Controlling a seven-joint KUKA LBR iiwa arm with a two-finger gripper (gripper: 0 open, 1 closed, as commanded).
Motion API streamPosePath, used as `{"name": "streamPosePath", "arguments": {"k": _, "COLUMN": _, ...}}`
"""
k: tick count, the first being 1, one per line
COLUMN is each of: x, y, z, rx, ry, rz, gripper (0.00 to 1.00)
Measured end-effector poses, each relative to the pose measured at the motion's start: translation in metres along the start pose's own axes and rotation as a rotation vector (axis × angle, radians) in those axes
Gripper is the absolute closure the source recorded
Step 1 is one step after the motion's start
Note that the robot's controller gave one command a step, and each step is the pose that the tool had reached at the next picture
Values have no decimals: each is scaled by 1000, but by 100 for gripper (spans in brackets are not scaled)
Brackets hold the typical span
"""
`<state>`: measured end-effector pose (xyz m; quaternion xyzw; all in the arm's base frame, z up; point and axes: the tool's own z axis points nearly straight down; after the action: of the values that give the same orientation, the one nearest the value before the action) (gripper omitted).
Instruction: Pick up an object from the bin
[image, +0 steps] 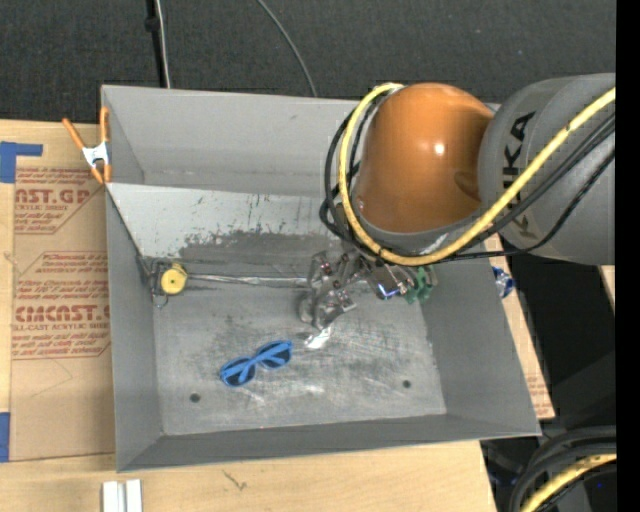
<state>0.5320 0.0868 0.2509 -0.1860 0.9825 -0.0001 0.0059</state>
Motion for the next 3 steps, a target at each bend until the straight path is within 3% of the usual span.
{"name": "streamPosePath", "arguments": {"k": 1, "x": 2, "y": -35, "z": 131, "rx": -3, "ry": 17, "rz": 102, "gripper": 100}}
{"name": "streamPosePath", "arguments": {"k": 2, "x": 13, "y": -2, "z": 110, "rx": -4, "ry": 10, "rz": -22, "gripper": 100}}
{"name": "streamPosePath", "arguments": {"k": 3, "x": 45, "y": 8, "z": 136, "rx": -5, "ry": 13, "rz": -230, "gripper": 100}}
